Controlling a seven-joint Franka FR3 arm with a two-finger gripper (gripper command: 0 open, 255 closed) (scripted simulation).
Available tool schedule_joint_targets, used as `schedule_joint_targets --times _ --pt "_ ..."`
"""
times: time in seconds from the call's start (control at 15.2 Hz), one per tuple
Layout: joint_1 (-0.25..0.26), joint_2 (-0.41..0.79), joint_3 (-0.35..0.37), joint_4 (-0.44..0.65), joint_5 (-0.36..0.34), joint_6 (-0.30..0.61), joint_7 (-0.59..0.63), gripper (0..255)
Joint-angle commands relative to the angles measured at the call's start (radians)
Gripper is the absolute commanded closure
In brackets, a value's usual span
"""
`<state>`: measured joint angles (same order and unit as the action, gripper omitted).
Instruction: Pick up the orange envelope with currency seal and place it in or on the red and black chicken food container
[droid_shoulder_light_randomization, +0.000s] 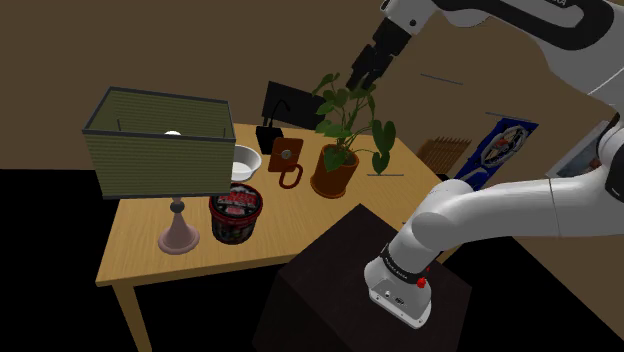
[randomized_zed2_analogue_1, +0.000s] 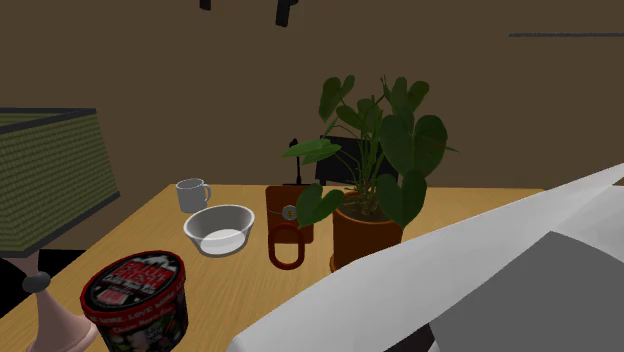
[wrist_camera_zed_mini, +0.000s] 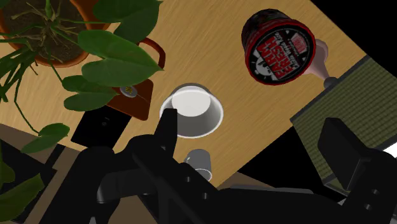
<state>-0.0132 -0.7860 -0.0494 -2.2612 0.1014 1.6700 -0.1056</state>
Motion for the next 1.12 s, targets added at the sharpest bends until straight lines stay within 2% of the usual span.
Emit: schedule_joint_targets --times 0.0,0.53,1.06 --pt "0.000 0.000 0.000 0.000 0.000 0.000 0.000 0" --pt "0.033 0.149 -0.146 -0.072 -0.068 0.163 -0.304 0" --pt "0.078 0.394 -0.285 -0.041 -0.086 0.324 -0.611 0"
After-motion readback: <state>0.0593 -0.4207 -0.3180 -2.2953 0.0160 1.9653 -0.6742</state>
